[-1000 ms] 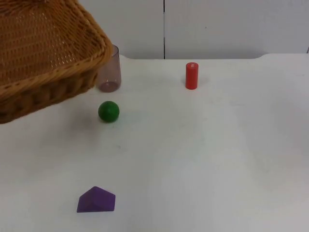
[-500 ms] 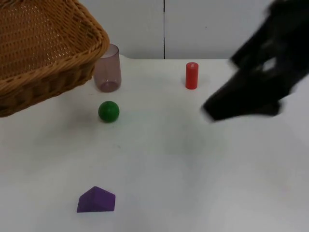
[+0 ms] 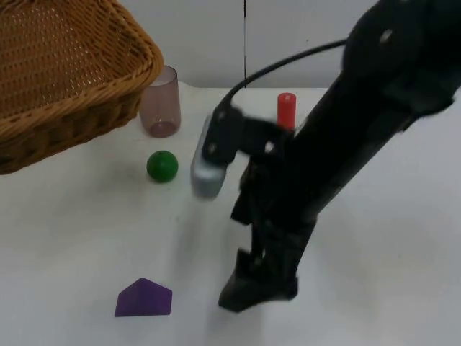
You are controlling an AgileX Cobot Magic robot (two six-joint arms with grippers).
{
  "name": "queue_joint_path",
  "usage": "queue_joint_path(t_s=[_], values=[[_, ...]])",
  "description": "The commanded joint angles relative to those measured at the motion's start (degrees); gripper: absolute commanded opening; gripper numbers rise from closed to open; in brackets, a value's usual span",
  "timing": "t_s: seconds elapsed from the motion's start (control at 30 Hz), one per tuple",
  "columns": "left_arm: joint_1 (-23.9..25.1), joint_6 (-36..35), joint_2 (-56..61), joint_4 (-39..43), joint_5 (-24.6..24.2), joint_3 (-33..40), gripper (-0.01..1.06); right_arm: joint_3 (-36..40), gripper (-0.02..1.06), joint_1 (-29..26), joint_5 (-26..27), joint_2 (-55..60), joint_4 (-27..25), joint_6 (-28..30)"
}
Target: Pick up the basket with the left hand and place the triangular block into the basket with the right hand.
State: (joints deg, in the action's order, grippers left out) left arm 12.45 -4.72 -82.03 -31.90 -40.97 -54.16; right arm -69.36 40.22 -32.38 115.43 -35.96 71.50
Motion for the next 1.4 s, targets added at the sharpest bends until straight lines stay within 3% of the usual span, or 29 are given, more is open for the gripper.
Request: queue_joint_path(t_s=[0.0,0.07,0.1,0.17,0.27,0.47,0.6,0.77,1.03,1.37], values=[[0.3,-1.2,0.8,-1.6,1.9,-0.1,0.00,-0.4,1.05,1.3,3.8,1.2,-0.5,3.6],[0.3,-2.3,0.8,-1.6,3.1,-0.1,0.00,-0.4,1.05,1.9,7.1,2.5,-2.0,5.1],[0.3,-2.4,0.8,-1.6,3.5,-0.1,0.00,-0.4,1.05,2.4,8.1,3.2,-5.1,7.3],[0.3,-2.4,0.8,-1.6,3.6,-0.1,0.00,-0.8,1.05,2.4,8.3,3.9,-7.5,10.1],[0.3,-2.4,0.8,-1.6,3.7,-0.1,0.00,-4.1,1.05,2.4,5.0,6.6,-13.7,13.8],[0.3,-2.4,0.8,-1.6,3.4,-0.1,0.00,-12.3,1.05,2.5,-1.0,11.3,-15.8,13.3],[0.3,-2.4,0.8,-1.5,3.4,-0.1,0.00,-15.7,1.05,3.6,-4.1,13.1,-15.1,11.8],[0.3,-2.4,0.8,-1.3,3.2,-0.1,0.00,-15.7,1.05,5.1,-4.0,15.1,-14.5,11.5],[0.3,-2.4,0.8,-0.7,2.4,-0.1,0.00,-15.7,1.04,6.9,0.5,16.5,-13.7,11.2],[0.3,-2.4,0.8,0.0,2.4,-0.1,0.00,-15.7,0.97,6.9,0.2,18.6,-12.0,9.5]])
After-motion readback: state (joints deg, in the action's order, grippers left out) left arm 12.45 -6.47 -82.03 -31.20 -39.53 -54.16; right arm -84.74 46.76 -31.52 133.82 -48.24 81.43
